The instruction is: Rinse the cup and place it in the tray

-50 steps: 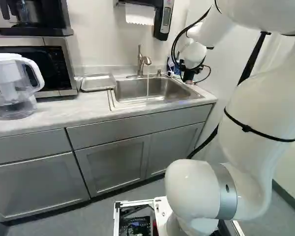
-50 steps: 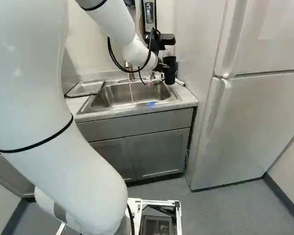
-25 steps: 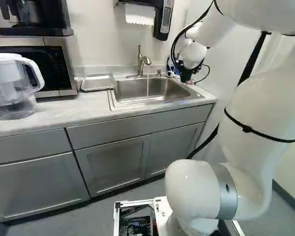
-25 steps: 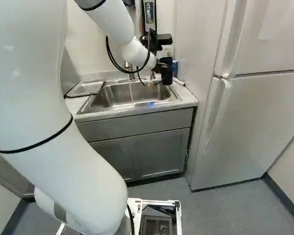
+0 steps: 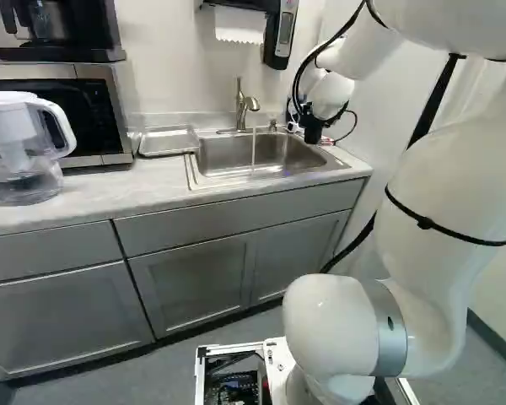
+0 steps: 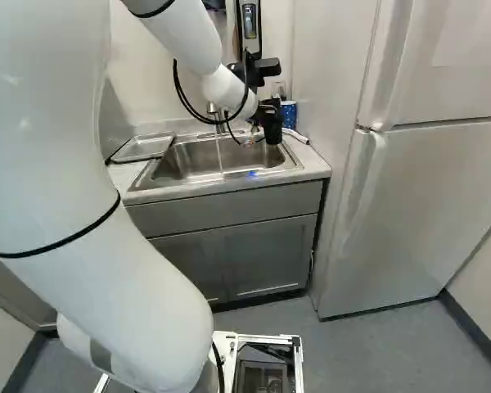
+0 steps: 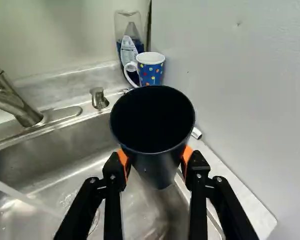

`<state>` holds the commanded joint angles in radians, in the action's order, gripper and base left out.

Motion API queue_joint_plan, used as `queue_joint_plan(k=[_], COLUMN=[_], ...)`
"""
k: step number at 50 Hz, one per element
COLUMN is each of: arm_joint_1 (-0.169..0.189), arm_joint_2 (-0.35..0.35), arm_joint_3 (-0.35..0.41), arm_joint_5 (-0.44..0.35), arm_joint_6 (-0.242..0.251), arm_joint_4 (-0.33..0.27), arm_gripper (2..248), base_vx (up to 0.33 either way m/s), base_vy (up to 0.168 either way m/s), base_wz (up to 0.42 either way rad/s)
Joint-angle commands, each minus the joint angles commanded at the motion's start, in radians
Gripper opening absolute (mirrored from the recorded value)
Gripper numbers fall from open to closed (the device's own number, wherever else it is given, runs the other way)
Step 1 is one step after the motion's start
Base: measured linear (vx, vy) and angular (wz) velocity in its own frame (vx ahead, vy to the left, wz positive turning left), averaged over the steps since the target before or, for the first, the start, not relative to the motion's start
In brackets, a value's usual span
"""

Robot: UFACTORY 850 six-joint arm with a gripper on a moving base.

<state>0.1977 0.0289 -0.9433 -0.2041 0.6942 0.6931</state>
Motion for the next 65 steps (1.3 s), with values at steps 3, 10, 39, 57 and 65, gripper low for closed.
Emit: queue_joint_plan(k=[3,10,39,57,65], arm_joint_1=[-0.001,-0.006,-0.039,-0.06,-0.07], arm_joint_2=[-0.001,-0.003,-0.015,-0.021,-0.023], arm_joint_3=[0.001,0.003,0.015,0.021,0.023], arm_joint_5=[0.009,0.028,0.1,0.143,0.158], arm_joint_6=[0.0,0.0,0.0,-0.107,-0.19], arm_joint_4=[-0.014,-0.05,-0.215,-0.319,-0.366], arm_gripper=[120,120,120,120,120], base_vx=[0.0,0.0,0.0,0.0,0.0], base_vy=[0.0,0.0,0.0,0.0,0.0], base_wz=[0.0,0.0,0.0,0.0,0.0])
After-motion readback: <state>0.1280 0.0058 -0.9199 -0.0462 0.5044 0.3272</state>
